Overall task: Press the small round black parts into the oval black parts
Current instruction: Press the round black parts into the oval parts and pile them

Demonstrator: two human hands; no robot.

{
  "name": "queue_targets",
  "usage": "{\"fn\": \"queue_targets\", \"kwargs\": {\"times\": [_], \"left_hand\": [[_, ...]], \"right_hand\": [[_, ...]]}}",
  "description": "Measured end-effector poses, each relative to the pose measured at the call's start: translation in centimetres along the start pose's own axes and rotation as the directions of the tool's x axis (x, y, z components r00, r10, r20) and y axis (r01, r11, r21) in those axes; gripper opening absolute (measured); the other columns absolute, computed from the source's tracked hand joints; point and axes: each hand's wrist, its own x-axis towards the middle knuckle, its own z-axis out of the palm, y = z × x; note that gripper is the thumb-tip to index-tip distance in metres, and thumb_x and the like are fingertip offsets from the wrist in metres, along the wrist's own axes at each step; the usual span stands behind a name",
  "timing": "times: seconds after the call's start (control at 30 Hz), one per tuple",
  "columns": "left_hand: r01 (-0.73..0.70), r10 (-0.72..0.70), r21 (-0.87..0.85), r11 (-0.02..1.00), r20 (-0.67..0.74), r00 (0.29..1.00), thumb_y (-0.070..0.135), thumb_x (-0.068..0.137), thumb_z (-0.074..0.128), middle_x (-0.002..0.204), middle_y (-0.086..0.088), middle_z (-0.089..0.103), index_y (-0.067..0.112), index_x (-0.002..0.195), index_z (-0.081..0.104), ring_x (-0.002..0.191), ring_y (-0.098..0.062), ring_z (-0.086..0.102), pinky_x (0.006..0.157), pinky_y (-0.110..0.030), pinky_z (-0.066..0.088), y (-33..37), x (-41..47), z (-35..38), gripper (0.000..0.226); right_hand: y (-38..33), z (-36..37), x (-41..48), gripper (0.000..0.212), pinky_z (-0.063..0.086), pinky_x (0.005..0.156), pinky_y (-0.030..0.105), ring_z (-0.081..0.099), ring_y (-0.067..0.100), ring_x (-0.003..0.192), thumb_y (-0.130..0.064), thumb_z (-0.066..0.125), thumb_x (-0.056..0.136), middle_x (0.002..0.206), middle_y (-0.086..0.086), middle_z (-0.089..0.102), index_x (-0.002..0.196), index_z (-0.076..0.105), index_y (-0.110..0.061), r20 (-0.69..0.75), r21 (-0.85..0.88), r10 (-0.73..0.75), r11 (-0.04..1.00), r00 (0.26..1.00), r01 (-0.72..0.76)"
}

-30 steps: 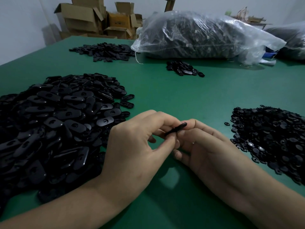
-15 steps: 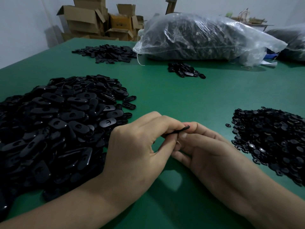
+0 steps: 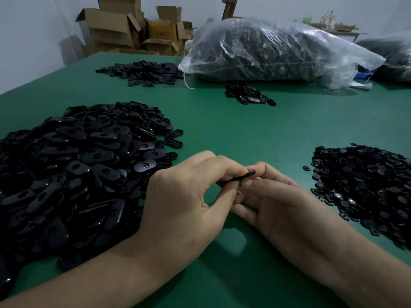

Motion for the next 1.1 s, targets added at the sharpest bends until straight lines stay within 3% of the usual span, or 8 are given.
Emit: {"fn": "queue_targets", "kwargs": {"times": [0.17,0.27,0.43,0.67,1.1], "left_hand": [[-0.038,0.039,0.022,0.999,-0.02,0.999,0.019,0.094,0.073,0.087,0.012,0.07,0.028,0.103,0.077,0.081,-0.008,0.069,0.068,-0.034,0.056,-0.13,-0.14,0.04,0.014],[0.032,-0.032,-0.001,0.999,-0.028,0.999,0.021,0.092,0.075,0.088,0.015,0.07,0.029,0.103,0.077,0.081,-0.005,0.069,0.069,-0.033,0.057,-0.1,-0.13,0.27,0.014],[0.054,-0.053,-0.017,0.998,0.003,0.999,0.02,0.09,0.075,0.093,0.017,0.072,0.027,0.106,0.078,0.088,0.0,0.07,0.077,-0.027,0.058,-0.14,-0.04,0.43,0.018],[-0.022,0.022,0.039,0.999,0.009,1.0,0.016,0.091,0.075,0.092,0.014,0.072,0.022,0.108,0.079,0.085,-0.001,0.069,0.074,-0.029,0.058,-0.06,-0.05,0.29,0.019],[-0.155,0.158,0.146,0.977,-0.009,0.987,0.019,0.096,0.072,0.092,0.009,0.074,0.024,0.106,0.08,0.075,-0.014,0.072,0.063,-0.037,0.056,-0.11,-0.18,-0.22,0.013]], "right_hand": [[-0.15,0.37,-0.16,0.019,0.059,0.084,0.035,0.067,0.019,0.075,-0.007,0.081,0.069,0.089,0.013,0.07,0.083,0.069,-0.013,-0.023,-0.023,-0.03,0.999,0.999,0.029],[-0.18,0.65,-0.1,0.013,0.06,0.085,0.035,0.067,0.019,0.074,-0.007,0.073,0.072,0.086,0.014,0.068,0.082,0.07,-0.014,-0.065,-0.049,-0.047,0.998,0.997,0.044],[0.08,0.52,-0.02,0.025,0.058,0.087,0.035,0.065,0.02,0.075,0.001,0.075,0.07,0.087,0.016,0.067,0.091,0.065,-0.006,-0.104,-0.056,-0.069,0.996,0.992,0.063],[0.31,0.61,-0.01,0.011,0.06,0.079,0.03,0.067,0.017,0.071,-0.005,0.069,0.073,0.08,0.012,0.071,0.082,0.072,-0.011,-0.106,-0.039,-0.088,0.996,0.99,0.084],[0.36,0.68,-0.16,0.019,0.059,0.08,0.032,0.063,0.02,0.076,-0.004,0.069,0.073,0.087,0.014,0.066,0.092,0.068,-0.007,-0.073,0.019,-0.046,0.999,0.996,0.048]]}}
